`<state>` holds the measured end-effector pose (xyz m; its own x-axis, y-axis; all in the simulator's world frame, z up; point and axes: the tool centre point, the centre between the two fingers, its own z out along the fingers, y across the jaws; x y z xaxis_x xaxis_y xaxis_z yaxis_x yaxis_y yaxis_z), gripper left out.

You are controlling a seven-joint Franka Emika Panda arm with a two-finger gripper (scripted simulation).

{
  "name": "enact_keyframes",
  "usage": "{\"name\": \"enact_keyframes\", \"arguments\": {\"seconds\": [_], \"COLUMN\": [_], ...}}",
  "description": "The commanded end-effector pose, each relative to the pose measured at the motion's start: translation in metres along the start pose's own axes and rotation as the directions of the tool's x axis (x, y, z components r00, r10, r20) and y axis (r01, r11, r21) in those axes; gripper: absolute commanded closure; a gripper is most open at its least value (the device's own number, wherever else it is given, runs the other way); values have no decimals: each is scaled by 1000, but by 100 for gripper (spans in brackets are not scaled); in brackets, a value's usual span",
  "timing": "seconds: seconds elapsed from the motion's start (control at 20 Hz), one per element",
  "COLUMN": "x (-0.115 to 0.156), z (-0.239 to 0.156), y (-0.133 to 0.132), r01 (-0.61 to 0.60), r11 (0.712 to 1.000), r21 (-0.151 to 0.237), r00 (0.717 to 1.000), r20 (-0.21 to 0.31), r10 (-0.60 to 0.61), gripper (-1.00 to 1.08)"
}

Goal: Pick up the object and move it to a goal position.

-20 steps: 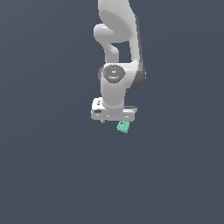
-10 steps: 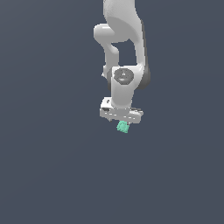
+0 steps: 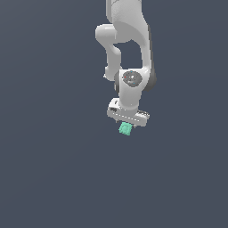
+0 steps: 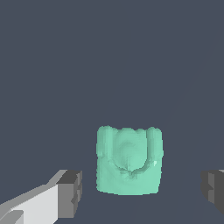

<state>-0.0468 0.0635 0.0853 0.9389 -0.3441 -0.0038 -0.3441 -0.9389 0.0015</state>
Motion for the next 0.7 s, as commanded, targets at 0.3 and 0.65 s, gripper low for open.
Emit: {"name": "enact_keyframes", "arguments": {"seconds": [0.3,0.65], "x": [-5,-6], "z": [3,20], "y": [-4,-3], "r01": [-29,-30], "r11": [1000,1000], "r21": [1,1], "r00": [1000,1000], "r20": [-3,-3], "r10": [29,30], "gripper": [-92,-92]}}
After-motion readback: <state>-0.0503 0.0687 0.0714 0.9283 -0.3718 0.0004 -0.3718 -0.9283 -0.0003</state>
